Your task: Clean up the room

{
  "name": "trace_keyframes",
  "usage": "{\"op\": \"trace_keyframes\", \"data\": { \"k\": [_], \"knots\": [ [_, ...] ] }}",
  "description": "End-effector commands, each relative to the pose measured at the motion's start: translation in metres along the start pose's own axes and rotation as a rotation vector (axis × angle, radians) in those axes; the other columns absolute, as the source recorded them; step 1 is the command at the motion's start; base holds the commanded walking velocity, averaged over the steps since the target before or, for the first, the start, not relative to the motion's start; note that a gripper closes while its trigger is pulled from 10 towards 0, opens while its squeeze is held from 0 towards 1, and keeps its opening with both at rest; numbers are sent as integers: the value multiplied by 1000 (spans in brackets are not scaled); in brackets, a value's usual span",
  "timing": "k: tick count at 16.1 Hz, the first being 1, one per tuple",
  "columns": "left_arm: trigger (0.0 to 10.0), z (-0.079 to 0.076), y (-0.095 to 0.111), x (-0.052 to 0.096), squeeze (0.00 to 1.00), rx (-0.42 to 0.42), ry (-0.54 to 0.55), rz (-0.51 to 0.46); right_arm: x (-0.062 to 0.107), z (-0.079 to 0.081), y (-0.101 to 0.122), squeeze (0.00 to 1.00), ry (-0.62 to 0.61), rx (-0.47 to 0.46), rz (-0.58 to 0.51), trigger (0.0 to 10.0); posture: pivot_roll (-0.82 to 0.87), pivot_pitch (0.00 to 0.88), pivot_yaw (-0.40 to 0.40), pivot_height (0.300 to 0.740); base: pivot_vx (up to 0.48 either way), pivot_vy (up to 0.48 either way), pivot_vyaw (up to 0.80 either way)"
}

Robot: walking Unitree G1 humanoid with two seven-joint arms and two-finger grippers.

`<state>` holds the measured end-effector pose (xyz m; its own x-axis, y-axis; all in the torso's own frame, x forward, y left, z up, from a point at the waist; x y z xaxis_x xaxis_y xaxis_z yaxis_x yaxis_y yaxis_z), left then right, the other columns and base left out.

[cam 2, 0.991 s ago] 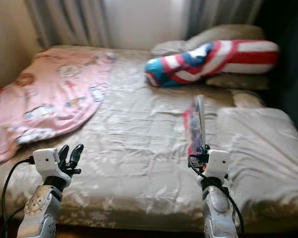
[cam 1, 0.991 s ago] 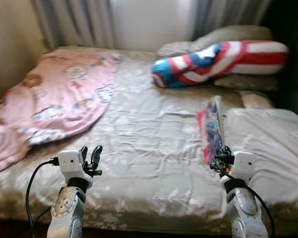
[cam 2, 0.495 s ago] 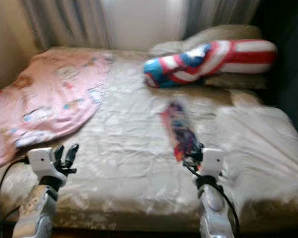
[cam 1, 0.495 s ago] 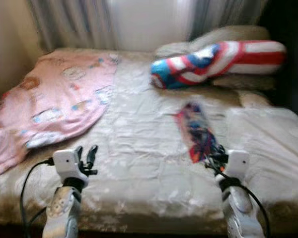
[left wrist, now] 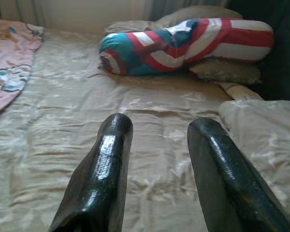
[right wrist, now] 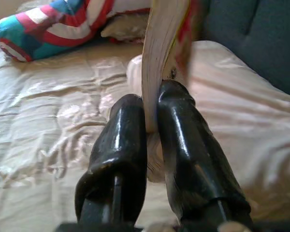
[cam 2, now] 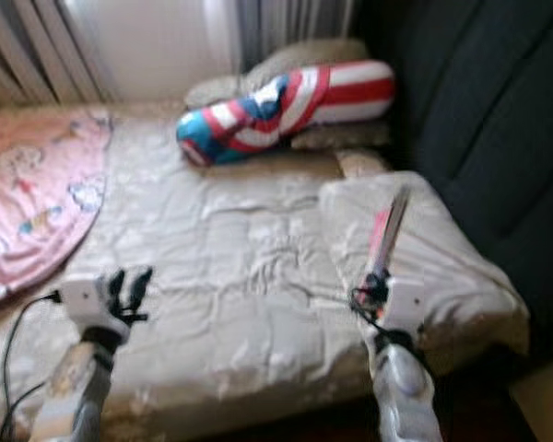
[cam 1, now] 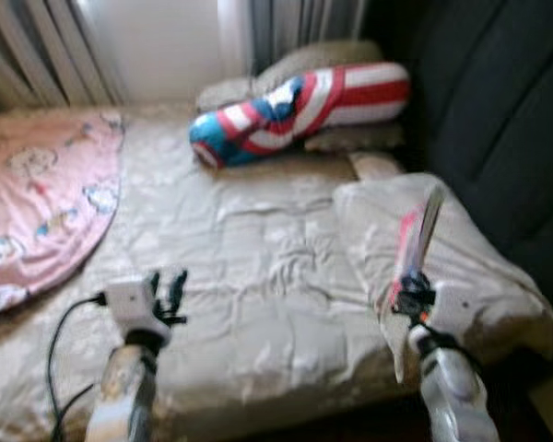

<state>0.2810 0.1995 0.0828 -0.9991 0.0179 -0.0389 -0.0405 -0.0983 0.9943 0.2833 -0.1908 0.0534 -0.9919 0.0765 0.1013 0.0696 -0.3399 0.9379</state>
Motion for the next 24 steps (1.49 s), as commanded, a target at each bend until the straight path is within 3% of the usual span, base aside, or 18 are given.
{"op": "trace_keyframes", "data": {
  "k": [1, 8, 19, 24],
  "knots": [
    [10000, 5, 1, 2, 0, -1, 14, 0, -4, 11, 12, 0, 55, 1, -50, 10000, -9, 49, -38, 740, 0, 0, 0],
    [10000, 4, 0, 1, 0, 6, 14, 6, -2, 21, 12, 0, 145, 29, -44, 10000, -9, 54, -37, 740, 0, 154, 229],
    [10000, 1, 0, 1, 0, -2, -5, 10, -1, 17, 9, 0, 130, 19, -24, 10000, -10, 61, -32, 740, 0, 0, 0],
    [10000, 1, 0, 1, 0, -3, -5, 16, 1, 20, 8, 0, 159, 9, -19, 10000, -10, 62, -29, 740, 0, 0, 558]
  ]
}}
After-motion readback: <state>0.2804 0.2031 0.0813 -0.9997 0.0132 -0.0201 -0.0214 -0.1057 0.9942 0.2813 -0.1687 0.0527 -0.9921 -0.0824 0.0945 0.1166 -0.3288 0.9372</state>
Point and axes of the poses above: a point about 5 cm out from each wrist's last joint towards the gripper, its own x axis pointing back from the gripper into the wrist, its own y axis along the axis of the wrist's last joint, z = x × y, the point moved 1 cm from there along -x, pointing out of the wrist towards the gripper, and after that the axes turned 14 degrees about -x, right-handed, at the moved point
